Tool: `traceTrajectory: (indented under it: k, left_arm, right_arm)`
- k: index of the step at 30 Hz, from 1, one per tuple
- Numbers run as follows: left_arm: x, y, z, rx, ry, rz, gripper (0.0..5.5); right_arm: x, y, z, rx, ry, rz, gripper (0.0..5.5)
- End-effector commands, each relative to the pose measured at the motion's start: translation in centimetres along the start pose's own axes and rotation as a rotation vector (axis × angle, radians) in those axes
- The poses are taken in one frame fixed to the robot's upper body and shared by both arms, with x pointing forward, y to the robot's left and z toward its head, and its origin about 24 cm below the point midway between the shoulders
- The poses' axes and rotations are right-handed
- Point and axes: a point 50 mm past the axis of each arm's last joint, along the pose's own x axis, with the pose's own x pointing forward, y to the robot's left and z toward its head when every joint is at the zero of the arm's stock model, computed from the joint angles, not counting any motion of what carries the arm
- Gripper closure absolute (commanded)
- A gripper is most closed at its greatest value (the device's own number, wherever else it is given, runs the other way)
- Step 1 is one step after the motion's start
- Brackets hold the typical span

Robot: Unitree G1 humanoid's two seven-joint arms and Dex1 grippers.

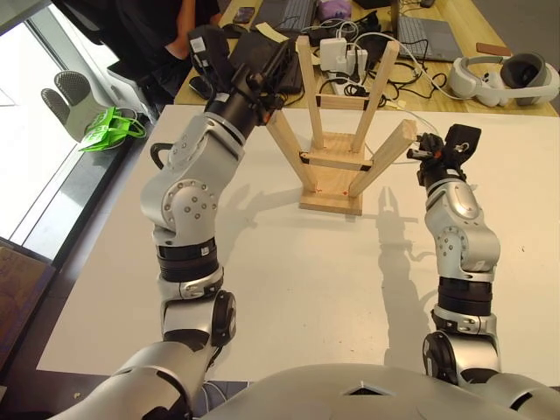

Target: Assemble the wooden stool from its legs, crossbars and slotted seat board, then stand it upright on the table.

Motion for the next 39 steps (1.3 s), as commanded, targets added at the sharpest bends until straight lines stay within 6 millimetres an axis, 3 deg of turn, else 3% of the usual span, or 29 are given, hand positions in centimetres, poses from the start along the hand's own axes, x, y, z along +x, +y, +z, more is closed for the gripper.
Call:
traceTrajectory:
  k: [1, 5, 6, 8, 11, 12, 14, 15, 16, 18, 23, 26, 29, 31, 33, 37, 39]
  left_arm:
    - [0.9, -0.9, 5.7, 0.03, -0.15, -0.055, 3.15]
    - [0.7, -2.3, 11.1, -0.012, -0.303, -0.1, 3.15]
    - [0.6, -2.4, 11.7, -0.034, -0.324, -0.104, 3.15]
    - [1.0, -1.8, 10.5, -0.028, -0.272, -0.052, 3.15]
    - [2.0, 1.2, 2.6, 0.005, 0.073, 0.185, 3.15]
    - [1.8, 1.7, -1.7, 0.014, 0.251, 0.223, 3.15]
    - [-0.1, 0.9, -9.7, 0.017, 0.597, 0.19, 3.15]
    - [-1.0, 0.1, -12.0, 0.016, 0.7, 0.158, 3.15]
    - [-1.3, -0.6, -12.8, 0.016, 0.727, 0.128, 3.15]
    - [-0.7, -1.2, -12.0, 0.021, 0.664, 0.109, 3.15]
    - [1.1, 0.0, -4.9, -0.013, 0.333, 0.175, 3.15]
    - [0.6, 0.1, -2.4, -0.052, 0.206, 0.185, 3.15]
    - [-0.7, 0.6, -0.8, -0.096, 0.099, 0.238, 3.15]
    - [-1.2, 1.1, -0.5, -0.132, 0.06, 0.274, 3.15]
    - [-1.8, 2.1, -0.9, -0.131, 0.068, 0.336, 3.15]
    - [-4.2, 4.9, -3.7, -0.099, 0.136, 0.546, 3.15]
    - [-5.0, 5.7, -5.2, -0.107, 0.162, 0.612, 3.15]
  right_arm:
    - [-0.1, 0.2, -0.4, 0.008, 0.02, 0.004, 5.03]
    - [-0.1, 0.3, -0.4, 0.011, 0.021, 0.005, 5.03]
    - [-0.1, 0.3, -0.4, 0.012, 0.021, 0.005, 5.03]
    - [-0.1, 0.4, -0.4, 0.012, 0.021, 0.007, 5.03]
    - [0.0, 0.5, -0.3, 0.011, 0.02, 0.015, 5.03]
    - [0.0, 0.5, -0.3, 0.009, 0.02, 0.016, 5.03]
    - [0.1, 0.4, -0.3, 0.004, 0.022, 0.018, 5.03]
    - [0.1, 0.4, -0.3, 0.002, 0.023, 0.02, 5.03]
    - [0.2, 0.4, -0.2, 0.001, 0.023, 0.021, 5.03]
    - [0.1, 0.3, -0.2, 0.0, 0.022, 0.017, 5.03]
    - [-0.1, 0.3, -0.6, -0.001, 0.023, 0.005, 5.03]
    - [-0.3, 0.4, 1.3, -0.066, -0.116, 0.008, 5.03]
    - [-1.4, 2.7, 4.2, -0.165, -0.322, 0.125, 5.03]
    - [-1.6, 2.9, 3.9, -0.175, -0.325, 0.116, 5.03]
    - [-2.2, 3.9, 5.2, -0.216, -0.421, 0.146, 5.03]
    - [-4.0, 9.6, 9.1, -0.165, -0.612, 0.386, 5.03]
    - [-3.7, 9.5, 8.9, -0.154, -0.598, 0.35, 5.03]
